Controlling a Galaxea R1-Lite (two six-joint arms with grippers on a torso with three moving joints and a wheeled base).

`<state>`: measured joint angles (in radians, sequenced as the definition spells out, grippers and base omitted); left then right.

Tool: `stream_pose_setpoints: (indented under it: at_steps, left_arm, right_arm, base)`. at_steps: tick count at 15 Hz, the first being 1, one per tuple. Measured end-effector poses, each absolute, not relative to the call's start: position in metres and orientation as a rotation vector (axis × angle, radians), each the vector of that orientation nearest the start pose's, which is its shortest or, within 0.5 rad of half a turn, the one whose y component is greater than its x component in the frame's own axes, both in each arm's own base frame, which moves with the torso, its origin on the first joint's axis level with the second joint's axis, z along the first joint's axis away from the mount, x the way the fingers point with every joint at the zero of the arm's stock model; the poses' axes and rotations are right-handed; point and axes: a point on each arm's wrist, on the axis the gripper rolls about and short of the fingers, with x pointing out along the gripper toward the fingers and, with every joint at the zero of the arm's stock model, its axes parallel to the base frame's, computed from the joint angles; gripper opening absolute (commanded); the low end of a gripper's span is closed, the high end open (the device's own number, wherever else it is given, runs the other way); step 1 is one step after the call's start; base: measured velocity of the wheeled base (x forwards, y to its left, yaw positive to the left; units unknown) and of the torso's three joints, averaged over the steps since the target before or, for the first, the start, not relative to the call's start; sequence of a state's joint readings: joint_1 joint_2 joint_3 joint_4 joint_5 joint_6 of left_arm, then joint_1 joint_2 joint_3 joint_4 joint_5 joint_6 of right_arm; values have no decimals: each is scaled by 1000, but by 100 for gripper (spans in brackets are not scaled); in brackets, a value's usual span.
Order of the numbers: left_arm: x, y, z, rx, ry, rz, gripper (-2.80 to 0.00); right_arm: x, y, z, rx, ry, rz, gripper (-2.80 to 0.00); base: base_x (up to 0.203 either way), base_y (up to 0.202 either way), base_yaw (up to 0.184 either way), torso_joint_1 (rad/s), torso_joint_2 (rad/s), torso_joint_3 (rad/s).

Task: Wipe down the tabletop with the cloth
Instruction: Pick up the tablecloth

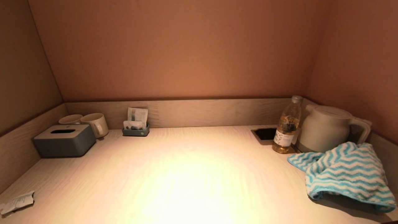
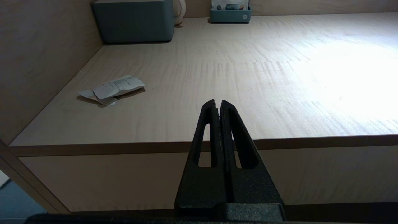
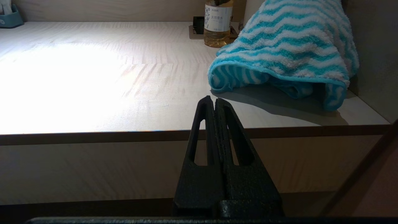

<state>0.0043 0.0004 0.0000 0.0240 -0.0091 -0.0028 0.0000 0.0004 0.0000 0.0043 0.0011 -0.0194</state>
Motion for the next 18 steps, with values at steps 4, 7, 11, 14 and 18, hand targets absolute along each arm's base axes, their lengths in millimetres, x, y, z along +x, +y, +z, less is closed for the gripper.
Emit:
stream_pose_setpoints:
  at_steps: [4, 7, 11, 14, 18]
  left_arm:
    - [-23, 0, 73, -3, 24, -5, -280]
    - [-23, 0, 73, -3, 24, -5, -280]
    - [-23, 0, 73, -3, 25, -5, -280]
    - [-23, 0, 73, -3, 25, -5, -280]
    - [-23, 0, 73, -3, 25, -5, -280]
  right_arm:
    - [-23, 0, 75, -20, 4, 0, -280]
    - [-23, 0, 75, -44, 2, 1, -280]
    - [-24, 0, 78, -56, 1, 0, -280]
    - [-37, 0, 121, -58, -100, -10, -280]
    - [-26, 0, 190, -53, -18, -16, -280]
  base:
    - [0, 0, 0, 0, 0, 0]
    - [0, 0, 0, 0, 0, 0]
    - [0, 0, 0, 0, 0, 0]
    - [0, 0, 0, 0, 0, 0]
    - [0, 0, 0, 0, 0, 0]
